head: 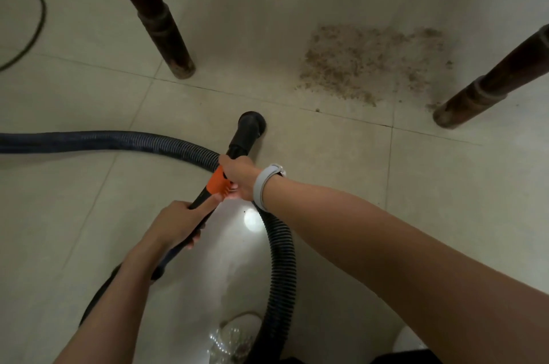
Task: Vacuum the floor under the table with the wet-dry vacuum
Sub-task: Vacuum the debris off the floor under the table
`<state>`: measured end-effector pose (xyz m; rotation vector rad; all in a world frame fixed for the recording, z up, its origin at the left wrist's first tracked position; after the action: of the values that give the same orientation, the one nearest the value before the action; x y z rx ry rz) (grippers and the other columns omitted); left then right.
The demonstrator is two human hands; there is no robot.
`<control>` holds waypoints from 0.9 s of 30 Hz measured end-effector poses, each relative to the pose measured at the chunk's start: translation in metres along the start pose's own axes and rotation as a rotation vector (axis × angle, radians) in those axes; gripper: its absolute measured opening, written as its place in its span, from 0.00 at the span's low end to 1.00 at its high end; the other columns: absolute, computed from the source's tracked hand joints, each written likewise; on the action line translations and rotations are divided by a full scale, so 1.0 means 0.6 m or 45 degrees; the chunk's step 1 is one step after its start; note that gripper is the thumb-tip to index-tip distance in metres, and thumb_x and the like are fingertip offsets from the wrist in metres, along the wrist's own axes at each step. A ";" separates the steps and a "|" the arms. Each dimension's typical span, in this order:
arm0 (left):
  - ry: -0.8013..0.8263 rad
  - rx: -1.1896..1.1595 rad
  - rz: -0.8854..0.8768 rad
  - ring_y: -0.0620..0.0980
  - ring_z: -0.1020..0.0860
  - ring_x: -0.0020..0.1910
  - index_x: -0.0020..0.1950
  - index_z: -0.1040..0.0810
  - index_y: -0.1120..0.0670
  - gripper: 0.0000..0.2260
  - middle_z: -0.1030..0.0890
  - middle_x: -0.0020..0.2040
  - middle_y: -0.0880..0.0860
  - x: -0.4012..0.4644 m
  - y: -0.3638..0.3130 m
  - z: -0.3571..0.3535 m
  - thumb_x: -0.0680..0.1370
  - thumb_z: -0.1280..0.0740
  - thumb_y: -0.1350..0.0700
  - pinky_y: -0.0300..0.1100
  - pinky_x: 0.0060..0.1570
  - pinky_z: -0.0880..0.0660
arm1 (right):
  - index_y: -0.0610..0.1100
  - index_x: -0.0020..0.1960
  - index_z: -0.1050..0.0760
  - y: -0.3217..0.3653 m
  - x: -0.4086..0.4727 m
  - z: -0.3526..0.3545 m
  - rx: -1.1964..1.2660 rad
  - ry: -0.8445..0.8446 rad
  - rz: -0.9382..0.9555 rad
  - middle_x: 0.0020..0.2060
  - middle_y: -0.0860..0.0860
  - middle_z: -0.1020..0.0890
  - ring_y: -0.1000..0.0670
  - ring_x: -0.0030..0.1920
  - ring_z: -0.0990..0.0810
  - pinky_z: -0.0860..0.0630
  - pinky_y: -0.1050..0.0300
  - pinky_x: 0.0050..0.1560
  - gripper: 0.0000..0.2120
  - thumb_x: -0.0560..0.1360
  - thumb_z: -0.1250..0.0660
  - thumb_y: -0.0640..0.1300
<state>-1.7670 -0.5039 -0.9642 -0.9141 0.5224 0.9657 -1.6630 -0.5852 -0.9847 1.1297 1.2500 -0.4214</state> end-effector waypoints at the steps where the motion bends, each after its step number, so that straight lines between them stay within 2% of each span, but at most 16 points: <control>1: 0.001 -0.008 0.007 0.49 0.26 0.24 0.36 0.24 0.59 0.24 0.23 0.26 0.53 0.001 0.003 0.000 0.73 0.37 0.37 0.39 0.30 0.27 | 0.41 0.53 0.36 -0.002 -0.002 0.000 0.000 -0.010 -0.010 0.61 0.40 0.26 0.38 0.61 0.25 0.27 0.40 0.62 0.11 0.80 0.40 0.49; 3: 0.008 -0.028 0.009 0.49 0.26 0.24 0.36 0.24 0.59 0.25 0.23 0.25 0.53 0.007 0.003 0.002 0.73 0.37 0.36 0.39 0.30 0.27 | 0.41 0.53 0.36 0.000 -0.001 0.004 0.006 -0.015 -0.019 0.60 0.40 0.25 0.39 0.59 0.24 0.26 0.42 0.60 0.11 0.80 0.41 0.49; 6: 0.036 -0.003 -0.002 0.48 0.25 0.23 0.35 0.24 0.58 0.27 0.23 0.25 0.52 0.014 0.000 0.003 0.71 0.38 0.33 0.39 0.31 0.27 | 0.40 0.56 0.34 0.007 -0.004 0.008 0.008 -0.024 -0.007 0.51 0.41 0.24 0.42 0.54 0.23 0.25 0.43 0.60 0.12 0.80 0.41 0.48; 9: 0.069 0.009 -0.006 0.48 0.25 0.23 0.35 0.24 0.58 0.27 0.22 0.24 0.52 0.013 -0.005 0.000 0.72 0.38 0.33 0.39 0.31 0.26 | 0.39 0.63 0.33 0.010 -0.006 0.016 0.021 -0.065 0.033 0.56 0.41 0.25 0.41 0.56 0.24 0.25 0.45 0.60 0.17 0.80 0.41 0.48; 11: 0.110 0.019 -0.029 0.48 0.26 0.23 0.35 0.25 0.58 0.26 0.23 0.24 0.52 0.005 -0.014 -0.005 0.73 0.38 0.35 0.38 0.31 0.27 | 0.39 0.65 0.34 0.006 -0.017 0.025 0.046 -0.083 0.053 0.57 0.41 0.26 0.42 0.54 0.25 0.24 0.49 0.55 0.17 0.80 0.42 0.48; 14: 0.194 0.027 -0.093 0.48 0.27 0.22 0.34 0.26 0.58 0.24 0.24 0.23 0.52 -0.008 -0.033 -0.023 0.74 0.38 0.37 0.38 0.30 0.27 | 0.41 0.62 0.34 -0.009 -0.026 0.054 0.078 -0.085 0.073 0.56 0.42 0.27 0.41 0.58 0.25 0.23 0.50 0.49 0.15 0.80 0.41 0.48; 17: 0.285 0.104 -0.181 0.48 0.26 0.23 0.33 0.25 0.57 0.24 0.23 0.24 0.52 -0.019 -0.064 -0.058 0.73 0.37 0.36 0.38 0.31 0.27 | 0.43 0.58 0.36 -0.029 -0.034 0.111 0.145 -0.133 0.061 0.59 0.41 0.26 0.40 0.60 0.25 0.22 0.48 0.50 0.12 0.80 0.41 0.48; 20: 0.389 0.143 -0.240 0.47 0.25 0.24 0.33 0.25 0.57 0.25 0.23 0.25 0.53 -0.027 -0.085 -0.094 0.71 0.37 0.34 0.39 0.32 0.27 | 0.41 0.60 0.35 -0.052 -0.046 0.157 0.211 -0.178 0.030 0.60 0.40 0.27 0.40 0.61 0.25 0.23 0.49 0.49 0.13 0.80 0.41 0.47; 21: 0.399 0.158 -0.245 0.47 0.25 0.24 0.33 0.25 0.57 0.25 0.23 0.25 0.53 -0.030 -0.085 -0.098 0.71 0.37 0.34 0.38 0.33 0.27 | 0.40 0.57 0.35 -0.057 -0.050 0.163 0.221 -0.170 0.030 0.60 0.40 0.27 0.40 0.61 0.25 0.23 0.49 0.49 0.11 0.80 0.40 0.47; 23: 0.371 0.181 -0.218 0.47 0.25 0.24 0.34 0.25 0.56 0.25 0.23 0.25 0.52 -0.035 -0.071 -0.093 0.71 0.37 0.33 0.39 0.34 0.26 | 0.41 0.50 0.34 -0.064 -0.051 0.156 0.222 -0.094 0.034 0.58 0.40 0.26 0.40 0.60 0.24 0.23 0.49 0.50 0.10 0.80 0.39 0.47; 25: 0.288 0.220 -0.203 0.47 0.24 0.25 0.37 0.24 0.56 0.25 0.22 0.26 0.51 -0.041 -0.054 -0.075 0.72 0.38 0.34 0.40 0.37 0.26 | 0.40 0.54 0.32 -0.065 -0.054 0.136 0.127 -0.029 0.064 0.57 0.41 0.24 0.41 0.57 0.22 0.22 0.51 0.49 0.13 0.79 0.38 0.50; 27: 0.131 0.278 -0.257 0.49 0.22 0.29 0.41 0.24 0.55 0.22 0.20 0.30 0.52 -0.048 -0.045 -0.047 0.73 0.37 0.35 0.44 0.40 0.25 | 0.41 0.59 0.32 -0.059 -0.054 0.108 -0.046 -0.028 0.107 0.49 0.43 0.22 0.46 0.48 0.21 0.22 0.55 0.44 0.17 0.78 0.38 0.53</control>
<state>-1.7576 -0.5483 -0.9468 -0.8053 0.5981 0.6671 -1.6676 -0.6653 -0.9776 1.1398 1.1823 -0.3461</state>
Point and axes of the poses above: each hand's wrist, its own x-axis towards the middle knuckle, its own z-axis out of the back of the hand, y = z × x, the point moved 10 cm from there along x, towards the middle knuckle
